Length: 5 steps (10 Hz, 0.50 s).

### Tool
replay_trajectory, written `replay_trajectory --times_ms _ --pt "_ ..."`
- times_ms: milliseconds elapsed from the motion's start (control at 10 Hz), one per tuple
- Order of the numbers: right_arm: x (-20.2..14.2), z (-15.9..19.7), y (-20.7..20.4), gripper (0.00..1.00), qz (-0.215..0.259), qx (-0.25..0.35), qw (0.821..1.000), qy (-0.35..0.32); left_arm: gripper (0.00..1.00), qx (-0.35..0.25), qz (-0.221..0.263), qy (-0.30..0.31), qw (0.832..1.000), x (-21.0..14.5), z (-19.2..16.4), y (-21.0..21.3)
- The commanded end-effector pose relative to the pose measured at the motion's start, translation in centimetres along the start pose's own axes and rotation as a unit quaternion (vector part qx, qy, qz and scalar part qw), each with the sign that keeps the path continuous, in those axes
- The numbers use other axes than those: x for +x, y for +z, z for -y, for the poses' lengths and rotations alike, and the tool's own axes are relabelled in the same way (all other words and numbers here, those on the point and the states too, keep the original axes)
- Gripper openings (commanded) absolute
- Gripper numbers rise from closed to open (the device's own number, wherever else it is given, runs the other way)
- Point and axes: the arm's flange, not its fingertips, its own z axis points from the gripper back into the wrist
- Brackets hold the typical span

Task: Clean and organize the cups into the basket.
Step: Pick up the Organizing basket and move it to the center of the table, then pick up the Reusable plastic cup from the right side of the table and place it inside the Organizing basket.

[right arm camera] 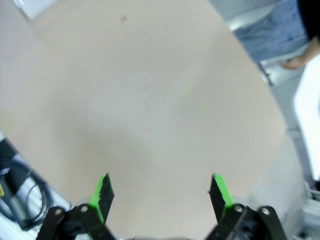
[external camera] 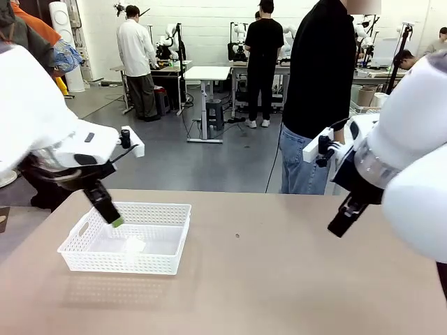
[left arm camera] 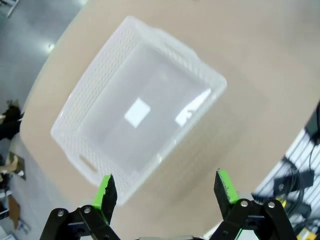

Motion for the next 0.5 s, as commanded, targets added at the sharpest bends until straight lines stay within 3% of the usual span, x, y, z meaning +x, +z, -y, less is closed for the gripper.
replay_trajectory --times_ms 0,100,200,400 --pt "-13.1 -7.2 -0.2 1.00 -0.003 -0.058 0.998 -0.009 1.00 0.051 -0.015 -0.027 0.998 -6.7 3.5 0.3" --pt "-13.9 -7.7 0.4 1.00 0.020 -0.075 0.997 -0.014 1.00 0.063 -0.013 -0.025 0.998 -7.2 3.6 0.6" --pt "-1.0 -1.2 2.7 1.00 -0.006 -0.023 1.000 -0.002 1.00 0.017 -0.016 -0.011 1.000 -0.9 0.4 1.6" --pt "-1.0 -1.2 2.7 1.00 -0.006 -0.023 1.000 -0.002 1.00 0.017 -0.016 -0.011 1.000 -0.9 0.4 1.6"
